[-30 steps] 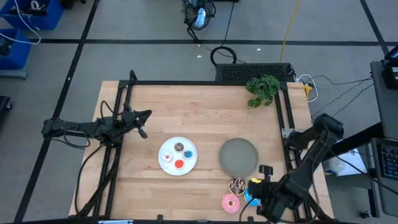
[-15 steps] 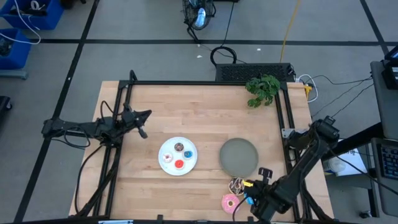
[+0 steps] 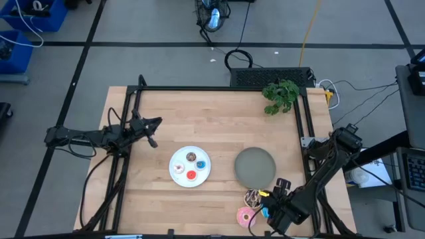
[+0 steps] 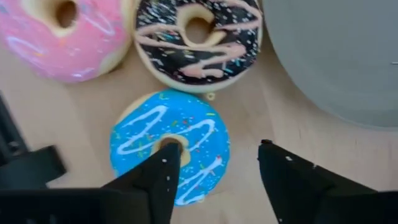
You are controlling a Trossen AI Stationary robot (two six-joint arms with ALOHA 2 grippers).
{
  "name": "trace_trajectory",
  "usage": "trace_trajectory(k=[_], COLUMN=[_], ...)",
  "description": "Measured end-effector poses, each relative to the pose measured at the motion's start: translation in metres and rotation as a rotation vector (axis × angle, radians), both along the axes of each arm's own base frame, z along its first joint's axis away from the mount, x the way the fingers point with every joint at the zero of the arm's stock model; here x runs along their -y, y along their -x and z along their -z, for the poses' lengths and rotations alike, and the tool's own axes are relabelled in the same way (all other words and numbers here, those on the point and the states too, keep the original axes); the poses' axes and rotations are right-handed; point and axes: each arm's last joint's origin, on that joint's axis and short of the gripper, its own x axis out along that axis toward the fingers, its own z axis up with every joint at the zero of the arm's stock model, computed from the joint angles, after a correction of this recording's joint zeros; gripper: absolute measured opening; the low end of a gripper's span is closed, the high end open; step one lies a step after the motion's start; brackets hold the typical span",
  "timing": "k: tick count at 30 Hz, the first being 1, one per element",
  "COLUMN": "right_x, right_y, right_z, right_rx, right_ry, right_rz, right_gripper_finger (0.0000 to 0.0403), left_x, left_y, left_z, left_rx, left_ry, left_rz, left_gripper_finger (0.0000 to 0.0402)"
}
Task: Pick & Place donuts
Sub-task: Put the large blue donut on the gray plate
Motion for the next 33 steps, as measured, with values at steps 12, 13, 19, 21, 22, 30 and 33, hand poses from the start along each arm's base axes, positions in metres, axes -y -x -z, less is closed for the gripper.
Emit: trace_trajectory(k=[12, 13, 19, 21, 22, 30, 33], right_x=[0.001, 0.002, 0.011, 0.012, 0.012, 0.013, 0.016], right_y=[0.004, 0.005, 0.012, 0.014, 0.014, 0.014, 0.014], right_z=[0.029, 0.032, 0.051, 0.055, 0.057, 0.058, 0.052], right_rx=[-0.014, -0.015, -0.039, -0.038, -0.043, -0.052, -0.047], right_ry=[-0.114, -0.112, -0.121, -0.141, -0.154, -0.176, -0.189], right_rz=[-0.009, -0.009, 0.006, 0.006, 0.004, -0.03, -0.025], right_gripper_finger=[0.0232, 0.0232, 0.0227, 0.0227, 0.0226, 0.0153, 0.0103], left_x=[0.0, 0.0, 0.0, 0.0, 0.0, 0.0, 0.0], left_y=[0.0, 0.0, 0.0, 0.0, 0.0, 0.0, 0.0], left_z=[0.001, 0.001, 0.001, 0.001, 0.001, 0.003, 0.003], left_rx=[0.003, 0.004, 0.006, 0.006, 0.006, -0.009, -0.008], left_ry=[0.016, 0.016, 0.019, 0.019, 0.019, 0.028, 0.032], left_rz=[0.001, 0.002, 0.002, 0.002, 0.002, 0.003, 0.003], left_gripper_finger=[0.0042, 0.0042, 0.0042, 0.0042, 0.0042, 0.0042, 0.0042])
